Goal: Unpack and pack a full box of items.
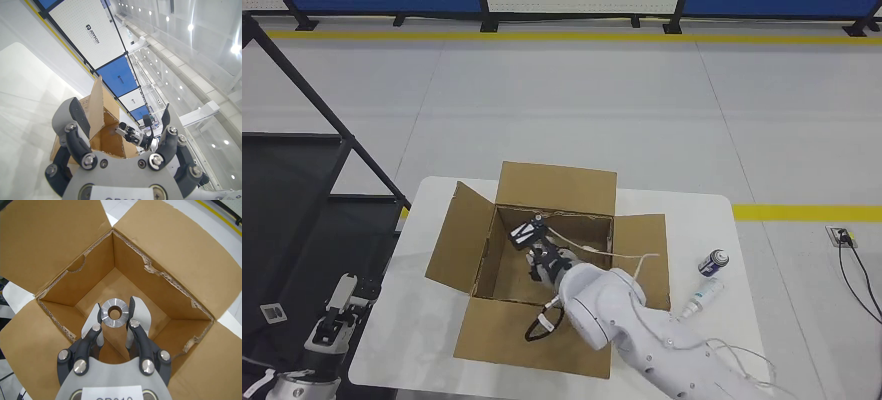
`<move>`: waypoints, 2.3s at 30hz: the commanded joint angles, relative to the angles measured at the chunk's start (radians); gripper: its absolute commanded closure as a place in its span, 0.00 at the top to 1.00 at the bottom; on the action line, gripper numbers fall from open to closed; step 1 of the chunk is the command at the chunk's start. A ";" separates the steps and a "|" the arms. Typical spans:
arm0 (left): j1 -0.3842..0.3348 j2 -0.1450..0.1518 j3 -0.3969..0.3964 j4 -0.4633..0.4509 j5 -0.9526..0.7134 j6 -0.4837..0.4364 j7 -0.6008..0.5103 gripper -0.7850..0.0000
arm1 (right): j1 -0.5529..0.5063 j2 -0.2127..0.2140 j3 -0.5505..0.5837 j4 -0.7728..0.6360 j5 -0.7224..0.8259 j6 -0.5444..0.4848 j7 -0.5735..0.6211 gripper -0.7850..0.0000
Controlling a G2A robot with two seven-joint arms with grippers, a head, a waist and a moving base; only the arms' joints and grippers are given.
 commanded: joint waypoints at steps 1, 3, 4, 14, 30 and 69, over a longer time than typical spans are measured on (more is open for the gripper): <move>0.000 0.000 0.000 0.000 0.000 0.000 0.000 1.00 | 0.078 -0.045 -0.066 0.128 0.001 0.018 -0.005 0.00; 0.000 0.000 0.000 0.000 0.000 0.000 0.000 1.00 | 0.129 -0.091 -0.110 0.234 0.039 0.016 -0.027 0.00; 0.000 0.000 0.000 0.000 0.000 0.000 0.000 1.00 | 0.150 -0.113 -0.125 0.290 0.062 0.012 -0.044 0.00; 0.000 0.000 0.000 0.000 0.000 0.000 0.000 1.00 | 0.233 -0.290 -0.199 0.749 0.222 -0.023 -0.174 0.00; 0.000 0.000 0.000 0.000 0.000 0.000 0.000 1.00 | 0.243 -0.402 -0.165 1.047 0.288 -0.077 -0.351 1.00; 0.000 0.000 0.000 0.000 0.000 0.000 0.000 1.00 | -0.964 -0.025 0.644 -0.832 -0.649 0.160 -0.188 1.00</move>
